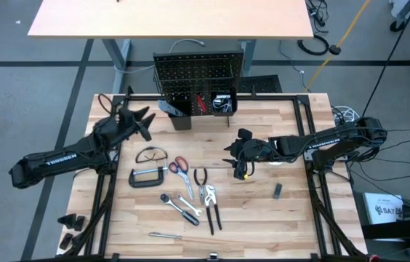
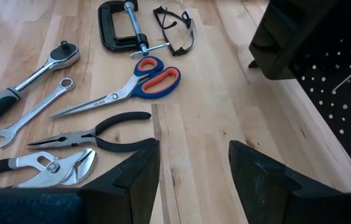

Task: Hang tools onto peg board
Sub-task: Put the spirit level on the left black bin on the peg board, then put the slip joint pliers on the left black bin on the peg board

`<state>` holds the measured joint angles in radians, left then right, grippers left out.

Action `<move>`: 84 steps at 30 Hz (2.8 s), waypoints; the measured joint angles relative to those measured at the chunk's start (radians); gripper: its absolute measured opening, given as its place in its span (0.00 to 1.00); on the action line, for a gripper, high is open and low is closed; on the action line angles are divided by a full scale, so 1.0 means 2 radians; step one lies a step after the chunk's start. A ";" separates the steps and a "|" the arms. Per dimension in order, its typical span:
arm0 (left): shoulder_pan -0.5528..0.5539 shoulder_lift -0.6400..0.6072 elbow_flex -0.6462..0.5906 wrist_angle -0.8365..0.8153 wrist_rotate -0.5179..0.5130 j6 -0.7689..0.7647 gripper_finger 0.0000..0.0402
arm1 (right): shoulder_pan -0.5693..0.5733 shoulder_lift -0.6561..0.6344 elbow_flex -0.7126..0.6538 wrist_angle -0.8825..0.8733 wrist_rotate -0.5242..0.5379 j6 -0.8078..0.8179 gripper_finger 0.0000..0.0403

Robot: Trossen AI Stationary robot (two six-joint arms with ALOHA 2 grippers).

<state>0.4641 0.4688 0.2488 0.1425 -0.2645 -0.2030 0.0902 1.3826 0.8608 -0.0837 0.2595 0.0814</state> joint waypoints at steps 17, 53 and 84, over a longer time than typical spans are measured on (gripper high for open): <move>-0.002 0.144 0.028 0.074 0.001 -0.053 0.00 | -0.006 0.000 0.000 0.003 0.002 -0.003 0.46; -0.017 0.379 0.174 0.141 0.016 0.057 0.00 | -0.006 0.000 0.000 0.000 0.000 -0.008 0.46; -0.057 0.305 0.181 0.053 -0.041 0.093 0.00 | -0.006 0.000 0.000 -0.011 0.000 -0.008 0.46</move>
<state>0.3493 1.0789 0.6098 0.2494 -0.3459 -0.0176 0.0792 1.3823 0.8608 -0.1057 0.2592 0.0662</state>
